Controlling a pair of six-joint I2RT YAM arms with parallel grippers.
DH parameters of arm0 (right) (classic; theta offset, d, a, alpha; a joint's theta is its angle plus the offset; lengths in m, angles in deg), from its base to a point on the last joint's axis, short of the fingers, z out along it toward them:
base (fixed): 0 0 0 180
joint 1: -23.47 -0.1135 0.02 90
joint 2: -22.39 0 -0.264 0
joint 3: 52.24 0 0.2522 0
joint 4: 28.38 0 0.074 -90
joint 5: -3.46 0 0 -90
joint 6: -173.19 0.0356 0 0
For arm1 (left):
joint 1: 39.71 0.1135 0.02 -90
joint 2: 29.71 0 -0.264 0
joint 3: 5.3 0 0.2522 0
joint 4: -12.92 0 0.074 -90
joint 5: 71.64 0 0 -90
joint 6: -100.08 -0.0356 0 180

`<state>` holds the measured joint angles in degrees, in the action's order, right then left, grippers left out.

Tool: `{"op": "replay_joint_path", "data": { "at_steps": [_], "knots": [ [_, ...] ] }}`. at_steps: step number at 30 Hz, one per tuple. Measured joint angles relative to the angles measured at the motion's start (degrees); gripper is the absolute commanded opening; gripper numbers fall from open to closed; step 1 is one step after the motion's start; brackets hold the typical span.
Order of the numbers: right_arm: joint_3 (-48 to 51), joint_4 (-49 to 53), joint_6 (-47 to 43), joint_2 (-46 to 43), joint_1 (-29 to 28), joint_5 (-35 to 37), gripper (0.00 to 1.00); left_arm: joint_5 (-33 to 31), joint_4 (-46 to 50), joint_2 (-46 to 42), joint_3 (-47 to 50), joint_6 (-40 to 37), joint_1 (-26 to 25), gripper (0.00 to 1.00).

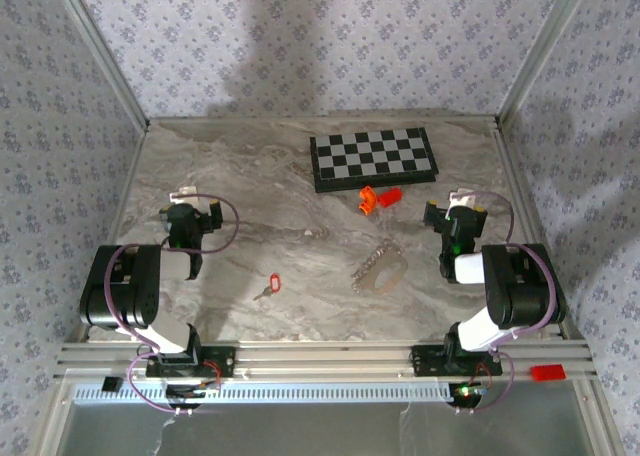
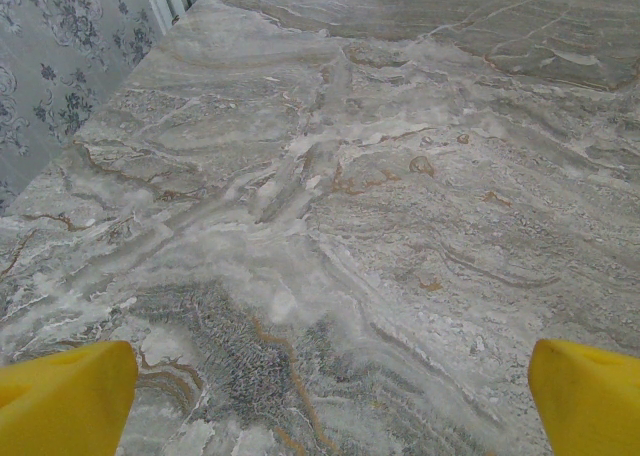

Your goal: Put the keys on the keyring

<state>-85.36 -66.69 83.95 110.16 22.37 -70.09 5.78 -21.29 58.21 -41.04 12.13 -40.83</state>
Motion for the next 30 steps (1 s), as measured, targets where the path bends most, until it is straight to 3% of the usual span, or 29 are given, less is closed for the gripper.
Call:
{"op": "replay_joint_path", "data": {
  "at_steps": [10, 16, 23, 30],
  "knots": [
    [-0.3, 1.0, -0.4, -0.3, -0.3, -0.3, 1.00, 0.0, 0.7, -0.1, 0.0, 0.1, 0.0, 1.00],
    [-0.4, 3.0, -1.5, -3.2, -1.9, 0.7, 1.00, 0.0, 7.1, -5.2, -0.7, 0.2, 0.0, 1.00],
    [-6.6, 18.8, -0.9, -15.1, -7.8, 4.1, 1.00, 0.5, 19.9, -16.4, -3.4, 1.3, -1.6, 1.00],
    [-17.0, 42.2, 5.8, -23.9, -10.8, -1.0, 1.00, 3.4, 39.0, -29.7, -8.0, 6.4, -11.3, 1.00]
  ]
}}
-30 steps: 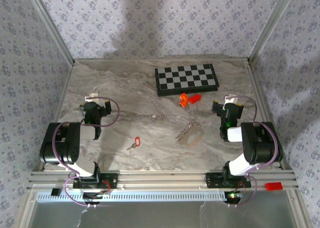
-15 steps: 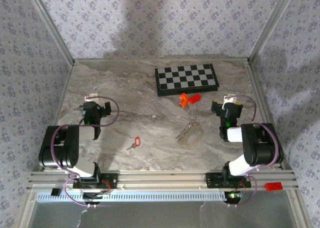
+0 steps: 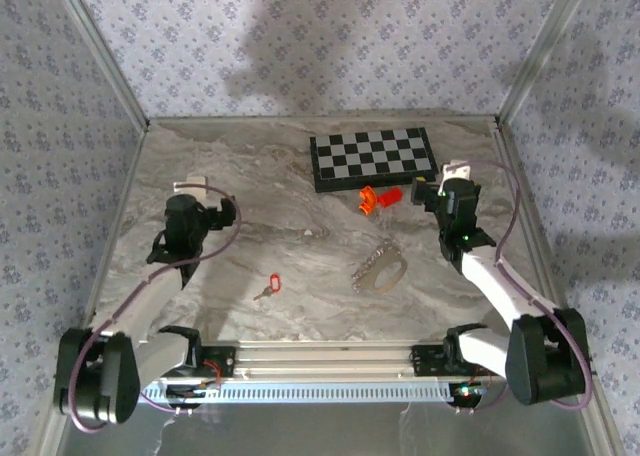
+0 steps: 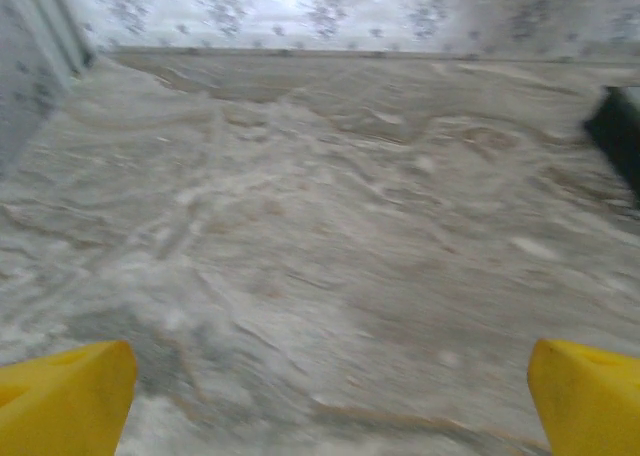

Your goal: Put the keys on the keyring

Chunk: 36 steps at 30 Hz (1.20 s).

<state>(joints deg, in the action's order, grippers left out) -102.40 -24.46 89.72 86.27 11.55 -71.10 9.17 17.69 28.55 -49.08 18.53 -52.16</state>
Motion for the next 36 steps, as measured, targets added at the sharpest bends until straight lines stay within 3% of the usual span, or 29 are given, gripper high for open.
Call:
{"op": "replay_joint_path", "data": {
  "at_steps": [3, 9, 18, 26, 36],
  "knots": [
    [-1.1, 8.2, 1.1, -4.3, -4.1, -3.0, 0.99, 1.3, 8.9, -2.7, -4.1, 4.4, -5.6, 1.00],
    [-1.3, 23.2, 4.7, -9.9, -10.1, -9.3, 1.00, 10.2, 16.5, -5.6, -6.9, 7.3, -14.9, 1.00],
    [3.1, 32.9, 12.6, -16.3, -12.8, -18.6, 1.00, 20.8, 15.3, -4.0, -6.4, 6.7, -30.3, 1.00],
    [6.5, 33.1, 14.3, -14.3, -5.6, -26.1, 0.99, 23.8, 8.3, 2.8, -5.8, 8.7, -37.3, 1.00],
    [9.6, 28.0, 16.6, -9.8, 3.1, -31.7, 0.74, 24.2, 0.9, 8.4, -5.8, 10.4, -40.5, 1.00]
  ]
}}
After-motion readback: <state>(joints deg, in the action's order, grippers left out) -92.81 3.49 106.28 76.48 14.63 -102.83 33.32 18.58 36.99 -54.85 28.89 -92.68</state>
